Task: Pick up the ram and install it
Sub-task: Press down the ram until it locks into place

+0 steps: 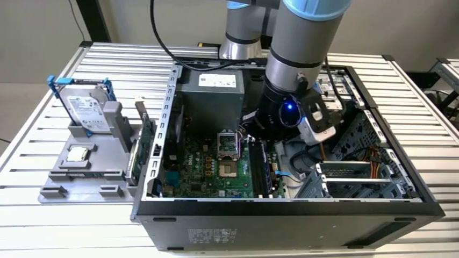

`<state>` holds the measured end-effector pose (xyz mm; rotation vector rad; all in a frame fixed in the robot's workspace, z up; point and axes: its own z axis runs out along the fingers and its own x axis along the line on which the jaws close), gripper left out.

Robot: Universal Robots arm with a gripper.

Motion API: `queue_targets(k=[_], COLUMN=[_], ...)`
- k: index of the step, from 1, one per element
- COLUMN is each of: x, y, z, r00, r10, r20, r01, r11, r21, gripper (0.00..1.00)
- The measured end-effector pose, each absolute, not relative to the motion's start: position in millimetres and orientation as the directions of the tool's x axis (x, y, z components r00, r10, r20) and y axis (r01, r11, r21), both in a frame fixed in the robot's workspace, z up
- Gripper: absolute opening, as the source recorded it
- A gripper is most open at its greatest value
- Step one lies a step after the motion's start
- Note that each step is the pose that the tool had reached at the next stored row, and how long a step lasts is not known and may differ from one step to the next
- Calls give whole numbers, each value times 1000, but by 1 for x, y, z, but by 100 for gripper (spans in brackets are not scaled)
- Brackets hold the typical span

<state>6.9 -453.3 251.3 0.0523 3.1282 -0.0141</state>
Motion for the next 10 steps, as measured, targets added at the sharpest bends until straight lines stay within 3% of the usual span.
queue_targets(k=[10], x=[7], y=[-454], z=[251], r00=[-995], r10=[-96], r20=[-6], r01=[-96], r11=[995], r21=[1], gripper=[0])
